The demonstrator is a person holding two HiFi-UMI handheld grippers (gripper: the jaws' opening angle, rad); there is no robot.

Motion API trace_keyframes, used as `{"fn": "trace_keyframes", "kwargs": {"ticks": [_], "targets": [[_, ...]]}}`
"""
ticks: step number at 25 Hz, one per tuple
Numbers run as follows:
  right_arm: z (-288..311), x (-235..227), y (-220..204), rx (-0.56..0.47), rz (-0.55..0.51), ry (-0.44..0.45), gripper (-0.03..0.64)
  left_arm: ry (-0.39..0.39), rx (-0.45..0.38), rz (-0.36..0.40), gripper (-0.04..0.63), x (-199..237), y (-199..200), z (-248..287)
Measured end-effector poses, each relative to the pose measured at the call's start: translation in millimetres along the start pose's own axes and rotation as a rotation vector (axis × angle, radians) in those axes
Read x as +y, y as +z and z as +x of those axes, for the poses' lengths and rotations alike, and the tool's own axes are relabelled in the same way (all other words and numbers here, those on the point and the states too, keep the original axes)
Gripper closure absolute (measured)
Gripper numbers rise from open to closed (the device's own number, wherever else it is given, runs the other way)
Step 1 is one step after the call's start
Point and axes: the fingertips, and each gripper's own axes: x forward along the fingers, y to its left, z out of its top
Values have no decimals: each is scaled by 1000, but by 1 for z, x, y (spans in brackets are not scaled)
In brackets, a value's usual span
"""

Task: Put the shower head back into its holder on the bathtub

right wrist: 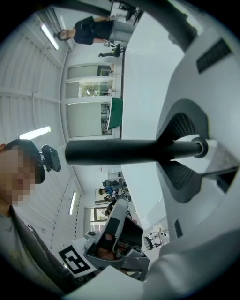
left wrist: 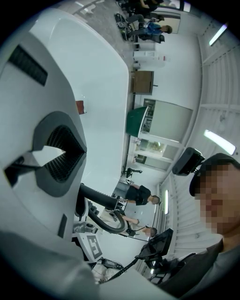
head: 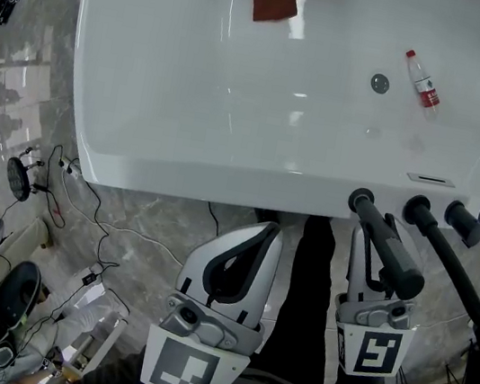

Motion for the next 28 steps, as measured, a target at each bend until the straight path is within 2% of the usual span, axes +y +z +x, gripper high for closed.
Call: {"fn": "trace_keyframes", "kwargs": {"ticks": [7,14,19,23,28], "targets": [[6,1,-20,57,-3,11,476,6,-3,-2,591,4,0,-2],[10,4,-22,72,-22,11,475,1,-4,11,592,4,2,-8],[13,7,-24,88,-2,44,474,5,-1,22,592,9,11,-21],[15,8,-31,157,18,39,463,22,-16,20,591,9,26,-35],[16,12,-33,132,6,44,447,32,-21,52,592,2,33,-49]]}}
